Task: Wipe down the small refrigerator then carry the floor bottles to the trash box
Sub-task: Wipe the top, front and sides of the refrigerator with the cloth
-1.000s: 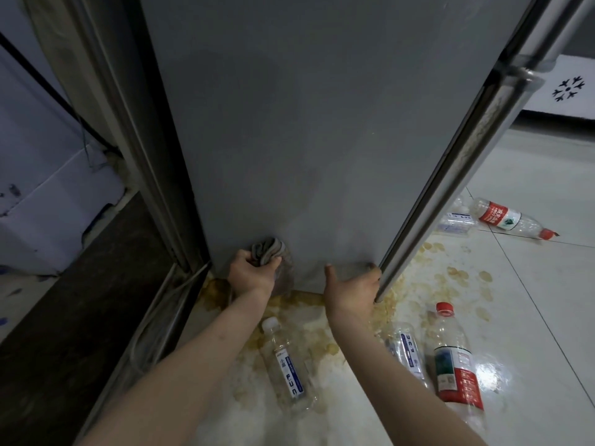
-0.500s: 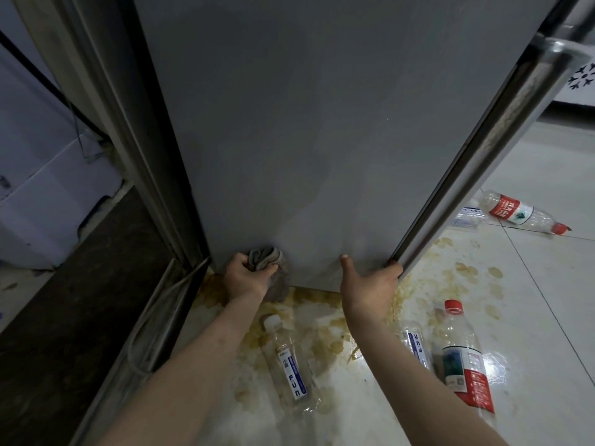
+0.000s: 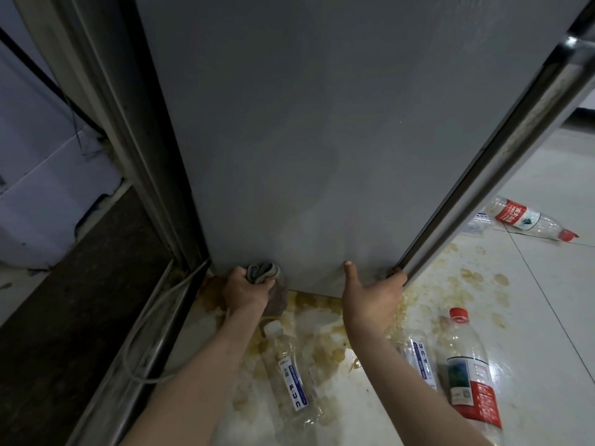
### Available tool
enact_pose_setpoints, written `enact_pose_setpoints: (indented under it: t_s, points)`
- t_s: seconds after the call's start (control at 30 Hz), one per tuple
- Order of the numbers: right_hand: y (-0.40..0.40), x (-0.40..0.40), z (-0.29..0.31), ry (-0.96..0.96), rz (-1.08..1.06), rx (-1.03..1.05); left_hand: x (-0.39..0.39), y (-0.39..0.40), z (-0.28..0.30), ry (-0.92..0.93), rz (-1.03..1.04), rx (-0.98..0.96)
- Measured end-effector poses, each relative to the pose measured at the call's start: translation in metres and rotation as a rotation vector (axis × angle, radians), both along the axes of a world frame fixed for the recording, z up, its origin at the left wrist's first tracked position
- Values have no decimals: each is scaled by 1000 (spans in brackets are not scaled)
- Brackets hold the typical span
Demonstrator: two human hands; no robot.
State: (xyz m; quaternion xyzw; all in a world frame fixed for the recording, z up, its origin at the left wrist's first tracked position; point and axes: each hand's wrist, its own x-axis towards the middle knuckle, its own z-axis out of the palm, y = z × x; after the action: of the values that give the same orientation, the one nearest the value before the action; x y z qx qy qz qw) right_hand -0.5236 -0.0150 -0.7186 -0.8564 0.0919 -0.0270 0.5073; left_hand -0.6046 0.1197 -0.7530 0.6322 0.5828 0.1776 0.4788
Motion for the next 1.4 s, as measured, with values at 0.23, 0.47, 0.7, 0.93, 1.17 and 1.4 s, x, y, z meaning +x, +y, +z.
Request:
enact_pose_setpoints:
  t_s: [0.23, 0.47, 0.7, 0.93, 1.17, 1.4]
  points:
    - [-11, 5, -1, -61, 42, -57, -3, 0, 7, -12, 3, -44]
    - [-37, -3, -2, -233, 222, -364, -11, 5, 31, -50, -43, 69]
    - [-31, -16, 12, -278, 294, -336, -17, 8, 60, -147, -22, 114]
    - [-22, -20, 23, -411, 306, -414, -19, 8, 85, -211, 20, 158]
    - [-1, -13, 41, -246, 206, -279, -18, 14, 85, -183, -7, 200]
    - [9, -10, 43, -215, 135, -220, -20, 15, 77, -203, 3, 135]
